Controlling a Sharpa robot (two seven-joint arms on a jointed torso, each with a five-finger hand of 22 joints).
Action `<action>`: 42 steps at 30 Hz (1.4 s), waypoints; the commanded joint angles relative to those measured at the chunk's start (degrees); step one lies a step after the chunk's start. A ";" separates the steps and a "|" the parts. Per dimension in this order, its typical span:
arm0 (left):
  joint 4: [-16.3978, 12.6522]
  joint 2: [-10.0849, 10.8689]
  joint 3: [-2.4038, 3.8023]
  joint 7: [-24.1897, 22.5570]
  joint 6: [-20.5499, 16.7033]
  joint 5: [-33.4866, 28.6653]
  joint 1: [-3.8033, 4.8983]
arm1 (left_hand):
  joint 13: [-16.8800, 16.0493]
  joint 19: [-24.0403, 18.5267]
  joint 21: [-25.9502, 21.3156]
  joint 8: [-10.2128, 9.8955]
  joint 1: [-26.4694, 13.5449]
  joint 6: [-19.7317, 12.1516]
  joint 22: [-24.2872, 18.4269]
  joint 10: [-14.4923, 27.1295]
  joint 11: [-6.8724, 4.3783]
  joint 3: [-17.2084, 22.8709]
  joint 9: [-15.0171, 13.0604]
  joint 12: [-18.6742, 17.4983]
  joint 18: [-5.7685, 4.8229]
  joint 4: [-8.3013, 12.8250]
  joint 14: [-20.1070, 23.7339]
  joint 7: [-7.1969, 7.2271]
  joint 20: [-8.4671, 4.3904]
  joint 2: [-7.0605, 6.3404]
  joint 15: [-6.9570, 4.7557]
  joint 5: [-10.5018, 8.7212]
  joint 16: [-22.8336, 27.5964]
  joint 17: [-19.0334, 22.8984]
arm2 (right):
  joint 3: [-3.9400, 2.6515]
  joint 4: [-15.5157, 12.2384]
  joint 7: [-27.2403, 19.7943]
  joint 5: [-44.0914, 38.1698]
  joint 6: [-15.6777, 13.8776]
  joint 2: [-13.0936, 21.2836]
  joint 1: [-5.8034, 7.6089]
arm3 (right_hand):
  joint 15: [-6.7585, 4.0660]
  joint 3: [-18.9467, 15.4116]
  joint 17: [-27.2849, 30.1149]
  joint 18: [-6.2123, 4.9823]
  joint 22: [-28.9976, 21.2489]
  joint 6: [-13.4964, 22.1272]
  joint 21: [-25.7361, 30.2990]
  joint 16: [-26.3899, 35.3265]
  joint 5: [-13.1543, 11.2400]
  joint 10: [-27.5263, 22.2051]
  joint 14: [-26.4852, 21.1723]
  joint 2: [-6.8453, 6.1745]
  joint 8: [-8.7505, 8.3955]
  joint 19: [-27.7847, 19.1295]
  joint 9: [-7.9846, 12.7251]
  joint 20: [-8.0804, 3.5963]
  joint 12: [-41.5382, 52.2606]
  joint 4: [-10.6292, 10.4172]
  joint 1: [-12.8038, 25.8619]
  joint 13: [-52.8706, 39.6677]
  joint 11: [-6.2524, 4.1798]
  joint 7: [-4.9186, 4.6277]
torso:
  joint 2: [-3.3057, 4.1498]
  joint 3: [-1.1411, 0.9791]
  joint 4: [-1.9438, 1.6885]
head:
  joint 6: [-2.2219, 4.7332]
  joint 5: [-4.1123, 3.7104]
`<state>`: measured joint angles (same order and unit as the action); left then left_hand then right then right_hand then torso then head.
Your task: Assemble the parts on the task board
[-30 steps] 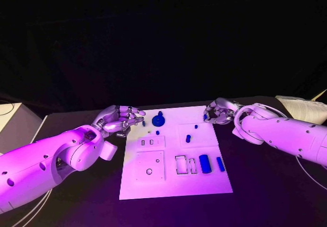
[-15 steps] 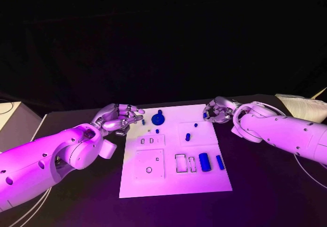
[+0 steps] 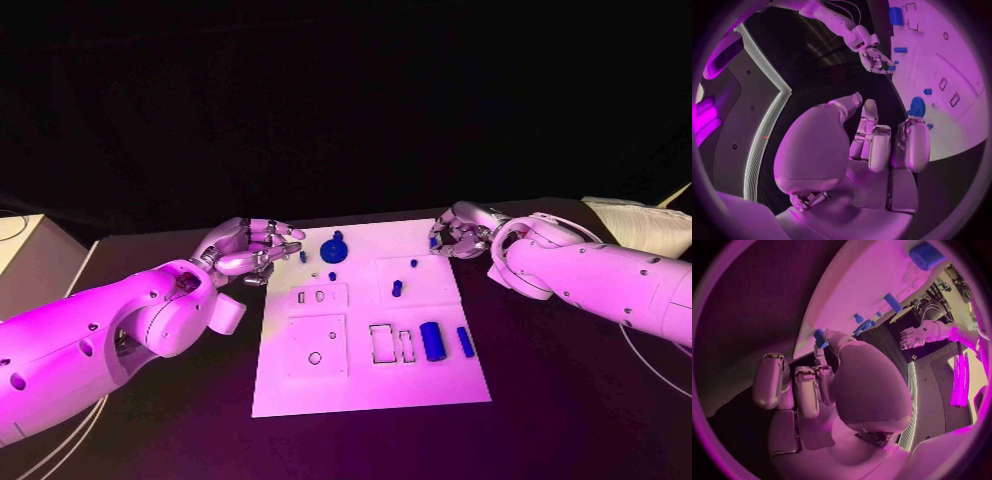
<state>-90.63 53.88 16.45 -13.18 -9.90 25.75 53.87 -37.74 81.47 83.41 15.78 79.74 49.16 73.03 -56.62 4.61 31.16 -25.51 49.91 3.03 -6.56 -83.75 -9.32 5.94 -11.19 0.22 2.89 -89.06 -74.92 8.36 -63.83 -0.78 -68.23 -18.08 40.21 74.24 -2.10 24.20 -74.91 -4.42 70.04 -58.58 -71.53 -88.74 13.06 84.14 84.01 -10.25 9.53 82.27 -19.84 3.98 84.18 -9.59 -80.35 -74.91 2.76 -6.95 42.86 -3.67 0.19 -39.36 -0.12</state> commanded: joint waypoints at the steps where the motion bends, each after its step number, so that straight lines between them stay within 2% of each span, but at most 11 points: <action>1: -0.16 -0.02 0.03 -0.46 -0.08 -0.25 0.01 | 0.05 -0.43 -0.22 0.27 -0.53 -0.35 -0.07 0.35 -0.07 0.23 -0.05 -0.33 0.51 0.02 -5.58 -0.19 0.01 -0.15 0.34 -0.09 0.20 -13.79 | 0.02 -0.19 0.90 -0.80 -2.95 -0.04 -0.05 | -0.44 0.45 -12.57 -0.12 0.11 -0.51 -0.34 -0.30 0.16 1.00 5.45 0.62 0.44 0.12 -0.19 -0.39 0.15 0.04 0.11 -8.84 -0.46 0.06 | -0.03 0.02 -0.01 | 0.01 0.03; 8: -0.11 0.05 0.03 -0.42 -0.08 -0.36 0.01 | 0.52 -0.64 -0.40 0.37 -0.63 -0.45 -0.44 0.36 -0.04 0.51 -0.10 -0.76 0.59 0.05 -5.44 -0.23 0.04 -0.23 0.37 -0.08 0.45 -13.51 | -0.01 -1.53 1.72 -0.95 -6.53 0.18 0.01 | -0.47 0.68 -12.68 -0.09 0.27 -0.62 -0.46 -0.35 0.18 1.05 5.48 0.72 0.63 0.18 -0.28 -0.47 0.19 0.27 0.08 -8.90 -0.55 0.12 | -0.09 0.09 0.00 | 0.11 0.23; 16: 0.16 0.08 0.03 -0.36 -0.41 -0.65 0.02 | 0.95 -0.76 -0.52 0.48 -0.75 -0.50 -0.66 0.35 -0.02 0.72 -0.16 -1.16 0.63 0.08 -5.36 -0.25 0.06 -0.35 0.38 -0.09 0.59 -13.36 | -0.24 -6.25 4.50 -0.98 -8.77 0.65 1.50 | -0.41 0.65 -12.72 -0.09 0.21 -0.44 -0.37 -0.36 0.05 0.98 5.49 0.34 0.67 0.16 -0.32 -0.50 0.09 0.48 0.32 -8.81 -0.54 0.04 | -0.33 0.33 0.11 | 0.41 0.28; 17: 0.32 0.06 0.03 -0.30 -0.60 -0.71 0.03 | 0.95 -0.76 -0.52 0.48 -0.75 -0.50 -0.66 0.35 -0.02 0.72 -0.16 -1.16 0.63 0.08 -5.36 -0.25 0.06 -0.35 0.38 -0.09 0.59 -13.36 | -0.26 -7.68 5.38 -1.00 -8.88 0.58 1.85 | -0.41 0.65 -12.72 -0.09 0.21 -0.44 -0.37 -0.36 0.05 0.98 5.49 0.34 0.67 0.16 -0.32 -0.50 0.09 0.48 0.32 -8.81 -0.54 0.04 | -0.48 0.50 0.19 | 0.41 0.31; 22: 0.90 -0.35 0.02 -0.02 -1.31 -0.86 0.05 | 1.18 -0.76 -0.54 0.56 -0.87 -0.51 -0.66 0.35 -0.02 0.77 -0.20 -1.37 0.63 0.08 -5.34 -0.23 0.06 -0.49 0.38 -0.09 0.64 -13.30 | -0.23 -11.89 8.16 -1.81 -8.64 -1.01 2.34 | -0.38 0.67 -12.69 -0.10 0.18 -0.36 -0.33 -0.35 0.04 1.06 5.48 0.25 0.67 0.15 -0.33 -0.49 0.17 0.54 0.38 -8.90 -0.52 0.02 | -0.94 0.95 0.42 | 0.37 0.67; 24: 1.11 -0.67 0.01 0.10 -1.47 -0.92 0.06 | 1.18 -0.76 -0.54 0.56 -0.87 -0.51 -0.66 0.35 -0.02 0.77 -0.20 -1.37 0.63 0.08 -5.34 -0.23 0.06 -0.49 0.38 -0.09 0.64 -13.30 | -0.13 -13.16 9.12 -2.04 -8.51 -1.90 2.33 | -0.35 0.73 -12.72 -0.09 0.20 -0.27 -0.34 -0.36 0.09 1.02 5.49 0.21 0.64 0.16 -0.32 -0.48 0.11 0.62 0.37 -8.84 -0.53 0.00 | -1.07 1.04 0.41 | 0.38 0.61; 28: 1.46 -1.58 0.01 0.42 -1.85 -0.99 0.07 | 1.25 -0.79 -0.58 0.59 -0.94 -0.50 -0.74 0.32 -0.02 0.77 -0.22 -1.42 0.65 0.06 -5.34 -0.23 0.06 -0.53 0.38 -0.09 0.64 -13.31 | 0.18 -15.54 11.40 -2.52 -8.75 -4.44 1.88 | -0.29 0.82 -12.58 -0.10 0.14 -0.11 -0.27 -0.31 0.15 1.01 5.46 0.18 0.60 0.14 -0.31 -0.46 0.11 0.71 0.41 -8.84 -0.51 -0.06 | -1.42 1.37 0.31 | 0.18 0.79; 32: 1.82 -2.22 0.00 0.66 -2.34 -1.00 0.07 | 1.31 -0.81 -0.59 0.62 -1.01 -0.50 -0.76 0.30 -0.02 0.78 -0.23 -1.47 0.65 0.04 -5.35 -0.23 0.06 -0.56 0.38 -0.09 0.63 -13.32 | 0.42 -16.73 13.18 -3.35 -9.08 -6.75 1.23 | -0.25 0.84 -12.58 -0.10 0.11 -0.05 -0.24 -0.30 0.17 1.06 5.46 0.12 0.59 0.13 -0.31 -0.44 0.16 0.75 0.46 -8.90 -0.50 -0.09 | -1.70 1.76 0.21 | 0.03 0.66; 37: 2.28 -2.59 -0.02 0.87 -2.89 -1.02 0.07 | 1.40 -0.78 -0.57 0.66 -1.11 -0.50 -0.71 0.26 -0.02 0.77 -0.25 -1.52 0.64 0.01 -5.32 -0.22 0.07 -0.62 0.38 -0.09 0.67 -13.27 | 0.81 -17.43 15.62 -6.07 -8.82 -9.38 0.32 | -0.16 0.86 -12.52 -0.10 0.06 0.04 -0.18 -0.28 0.23 1.07 5.45 0.02 0.58 0.12 -0.30 -0.39 0.17 0.79 0.58 -8.92 -0.47 -0.14 | -1.87 2.13 0.24 | -0.25 0.70; 41: 2.42 -2.62 -0.02 0.99 -3.17 -1.05 0.08 | 1.40 -0.78 -0.57 0.66 -1.11 -0.50 -0.71 0.26 -0.02 0.77 -0.25 -1.52 0.64 0.01 -5.32 -0.22 0.07 -0.62 0.38 -0.09 0.67 -13.27 | 1.20 -17.57 17.88 -7.52 -8.00 -10.99 -0.67 | -0.13 0.87 -12.52 -0.10 0.03 0.07 -0.15 -0.28 0.24 1.06 5.45 -0.03 0.58 0.11 -0.31 -0.37 0.15 0.81 0.66 -8.90 -0.45 -0.17 | -1.90 2.32 0.15 | -0.58 0.83; 42: 2.42 -2.62 -0.02 1.00 -3.20 -1.05 0.08 | 1.40 -0.78 -0.57 0.66 -1.11 -0.50 -0.71 0.26 -0.02 0.77 -0.25 -1.52 0.64 0.01 -5.32 -0.22 0.07 -0.62 0.38 -0.09 0.67 -13.27 | 1.25 -17.56 18.27 -7.82 -7.87 -11.24 -0.85 | -0.08 0.87 -12.48 -0.10 0.03 0.11 -0.13 -0.27 0.25 1.02 5.44 -0.12 0.58 0.11 -0.31 -0.33 0.10 0.82 0.78 -8.84 -0.42 -0.20 | -1.88 2.27 0.20 | -0.60 0.87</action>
<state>-88.16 51.37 16.41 -12.32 -12.41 25.16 53.91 -36.39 81.08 83.16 16.20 79.22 48.95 72.34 -56.62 4.62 31.64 -25.68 48.70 3.03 -6.40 -83.94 -9.52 5.94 -11.71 0.42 2.89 -88.62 -74.91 9.57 -81.30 14.01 -72.83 -26.72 29.27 73.66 -2.07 24.84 -74.91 -4.42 70.14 -58.74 -71.76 -88.74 12.94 83.97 84.02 -10.29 9.97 82.47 -20.07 3.80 84.18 -8.93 -79.89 -74.93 2.60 -6.94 41.03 -1.55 0.38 -39.81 0.59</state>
